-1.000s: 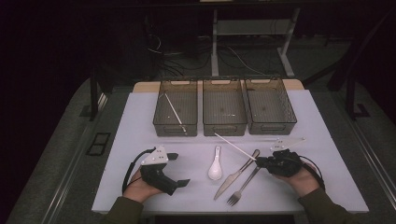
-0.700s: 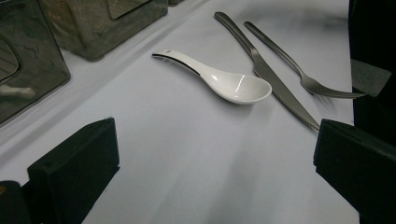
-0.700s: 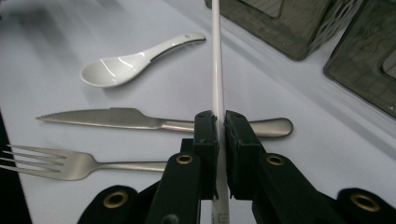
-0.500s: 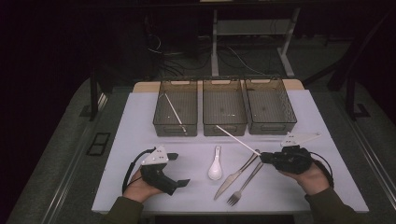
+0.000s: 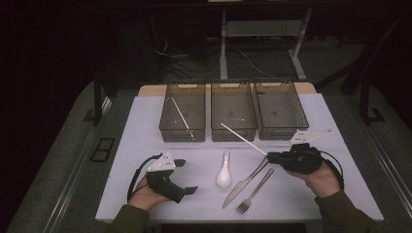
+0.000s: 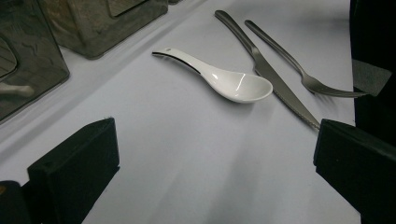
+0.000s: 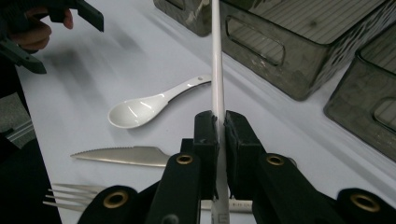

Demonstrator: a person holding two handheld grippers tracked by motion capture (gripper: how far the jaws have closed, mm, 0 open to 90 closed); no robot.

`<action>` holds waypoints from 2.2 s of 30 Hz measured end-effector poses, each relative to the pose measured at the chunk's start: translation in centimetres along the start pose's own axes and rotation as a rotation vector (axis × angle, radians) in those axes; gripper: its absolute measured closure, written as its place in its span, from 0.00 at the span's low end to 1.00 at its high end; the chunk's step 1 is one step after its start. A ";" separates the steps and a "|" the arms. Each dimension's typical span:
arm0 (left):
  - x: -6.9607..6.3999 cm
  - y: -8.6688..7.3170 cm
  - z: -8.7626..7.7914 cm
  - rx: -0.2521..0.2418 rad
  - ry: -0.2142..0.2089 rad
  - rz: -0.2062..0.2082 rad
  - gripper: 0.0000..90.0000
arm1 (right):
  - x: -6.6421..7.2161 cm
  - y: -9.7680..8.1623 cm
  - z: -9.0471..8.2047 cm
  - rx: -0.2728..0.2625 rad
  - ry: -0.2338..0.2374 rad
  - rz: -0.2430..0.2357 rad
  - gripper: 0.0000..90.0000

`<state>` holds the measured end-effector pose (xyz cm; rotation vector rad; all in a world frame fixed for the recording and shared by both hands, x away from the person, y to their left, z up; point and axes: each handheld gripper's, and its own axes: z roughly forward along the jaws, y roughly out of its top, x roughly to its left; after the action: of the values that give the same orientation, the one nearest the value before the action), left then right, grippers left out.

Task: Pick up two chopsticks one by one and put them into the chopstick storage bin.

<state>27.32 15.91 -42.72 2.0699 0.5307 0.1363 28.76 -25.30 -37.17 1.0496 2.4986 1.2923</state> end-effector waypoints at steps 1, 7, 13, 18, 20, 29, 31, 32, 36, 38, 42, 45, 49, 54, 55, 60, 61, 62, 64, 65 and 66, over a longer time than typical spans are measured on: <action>0.0 0.0 0.0 0.001 0.000 -0.002 0.00 | 0.0 0.2 0.1 0.000 0.000 -0.003 0.93; -0.1 0.0 0.1 -0.011 0.002 -0.011 0.00 | 0.1 1.2 0.5 -0.003 0.004 -0.008 0.93; -0.1 0.0 0.0 -0.015 0.000 -0.014 0.00 | 0.2 2.1 1.2 0.000 0.015 -0.012 0.93; -0.1 0.0 0.0 -0.019 -0.001 -0.012 0.00 | 0.6 3.3 2.1 0.007 0.023 -0.017 0.93; -0.2 0.0 0.1 -0.025 -0.002 -0.018 0.00 | 0.6 3.8 2.6 0.004 0.026 -0.021 0.93; -0.1 0.0 0.0 -0.027 -0.003 -0.018 0.00 | 1.0 6.4 5.1 0.015 0.019 -0.023 0.93; -0.1 0.0 0.0 -0.028 -0.003 -0.017 0.00 | 1.1 7.0 5.6 0.020 0.019 -0.027 0.93; -0.1 0.0 -0.1 -0.028 -0.003 -0.016 0.00 | 1.2 7.3 5.9 0.021 0.020 -0.025 0.93; -0.1 0.0 -0.1 -0.031 -0.004 -0.022 0.00 | 1.3 8.6 6.9 0.034 0.008 -0.034 0.93; -0.1 0.0 -0.2 -0.034 -0.004 -0.018 0.00 | 1.3 9.2 7.4 0.037 0.002 -0.038 0.93; -0.1 0.0 -0.2 -0.035 -0.005 -0.022 0.00 | 1.2 10.3 8.3 0.043 -0.010 -0.032 0.93; -0.2 0.0 -0.2 -0.037 -0.006 -0.023 0.00 | 1.1 11.0 9.0 0.042 -0.015 -0.027 0.93; -0.2 0.0 -0.2 -0.040 -0.007 -0.025 0.00 | 1.2 11.9 9.9 0.050 -0.023 -0.021 0.93; -0.2 0.0 -0.2 -0.042 -0.009 -0.024 0.00 | 1.3 13.1 10.9 0.055 -0.030 -0.012 0.93; -0.2 0.0 -0.2 -0.042 -0.009 -0.023 0.00 | 1.3 13.3 11.2 0.053 -0.037 -0.022 0.93; -0.2 0.1 -0.3 -0.040 -0.012 -0.018 0.00 | 1.6 14.7 12.4 0.060 -0.049 -0.011 0.93; -0.2 0.1 -0.2 -0.044 -0.010 -0.019 0.00 | 1.7 15.0 12.7 0.061 -0.052 -0.009 0.93; -0.2 0.1 -0.2 -0.043 -0.011 -0.018 0.00 | 1.7 15.3 13.0 0.063 -0.058 -0.011 0.93; -0.2 0.1 -0.2 -0.047 -0.012 -0.022 0.00 | 1.8 15.8 13.6 0.067 -0.066 -0.012 0.93; -0.2 0.1 -0.3 -0.045 -0.010 -0.017 0.00 | 1.8 16.1 14.0 0.070 -0.070 -0.010 0.93; -0.2 0.1 -0.3 -0.044 -0.011 -0.015 0.00 | 1.9 16.3 14.3 0.070 -0.073 -0.009 0.93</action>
<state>27.13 16.04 -42.44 2.0227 0.5317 0.1270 41.80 -8.25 -33.32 1.0782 2.5082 1.1500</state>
